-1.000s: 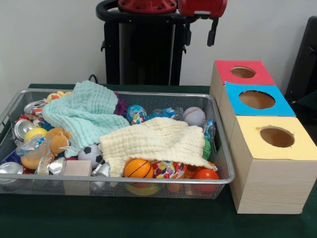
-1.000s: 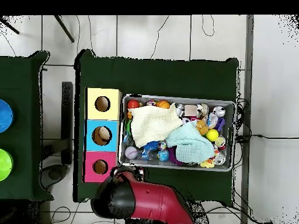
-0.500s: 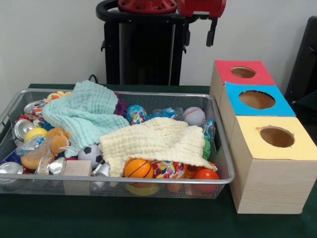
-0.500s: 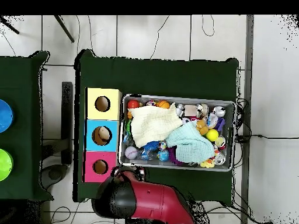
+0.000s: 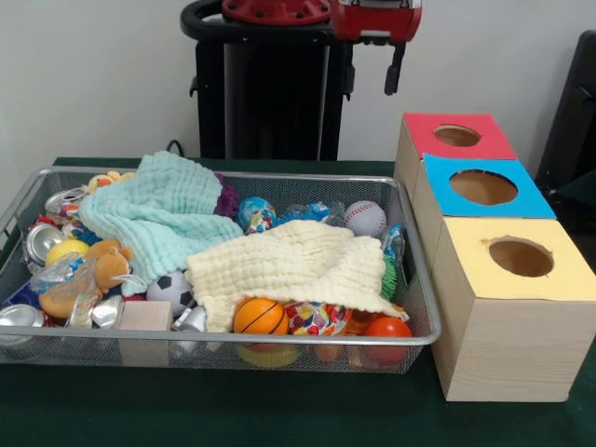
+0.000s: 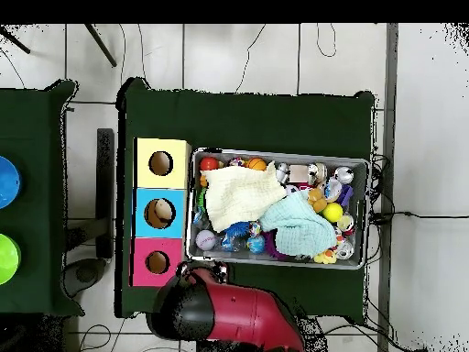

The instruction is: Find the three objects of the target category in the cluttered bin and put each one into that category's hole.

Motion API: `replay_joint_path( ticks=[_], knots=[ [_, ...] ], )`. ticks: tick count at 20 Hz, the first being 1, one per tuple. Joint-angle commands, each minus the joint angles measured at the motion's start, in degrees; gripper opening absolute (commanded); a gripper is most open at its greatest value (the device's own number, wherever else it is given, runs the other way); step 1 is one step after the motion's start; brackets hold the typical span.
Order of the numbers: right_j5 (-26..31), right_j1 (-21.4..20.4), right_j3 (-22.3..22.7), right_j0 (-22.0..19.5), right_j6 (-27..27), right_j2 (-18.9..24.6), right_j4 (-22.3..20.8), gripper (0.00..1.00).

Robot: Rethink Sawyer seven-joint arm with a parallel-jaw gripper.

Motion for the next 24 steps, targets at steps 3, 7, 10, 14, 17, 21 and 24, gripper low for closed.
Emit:
replay_joint_path(
  ticks=[3,7,10,14,17,21,24],
  knots=[
    [-5.4,3.8,-1.0,-4.6,2.8,4.8,-4.2,1.0],
    [-5.9,4.1,-1.0,-6.8,1.5,5.9,-5.4,1.0],
    [-5.8,4.1,-1.0,-8.3,1.1,6.8,-6.3,1.0],
    [-3.8,3.6,-2.8,-9.6,0.2,7.3,-7.4,1.0],
    [-3.0,4.5,-4.4,-11.5,-0.5,8.4,-8.1,1.0],
    [-4.7,6.0,-4.8,-12.5,0.2,9.0,-9.5,1.0],
    [-4.8,6.1,-4.9,-13.0,0.6,9.3,-10.1,1.0]
  ],
)
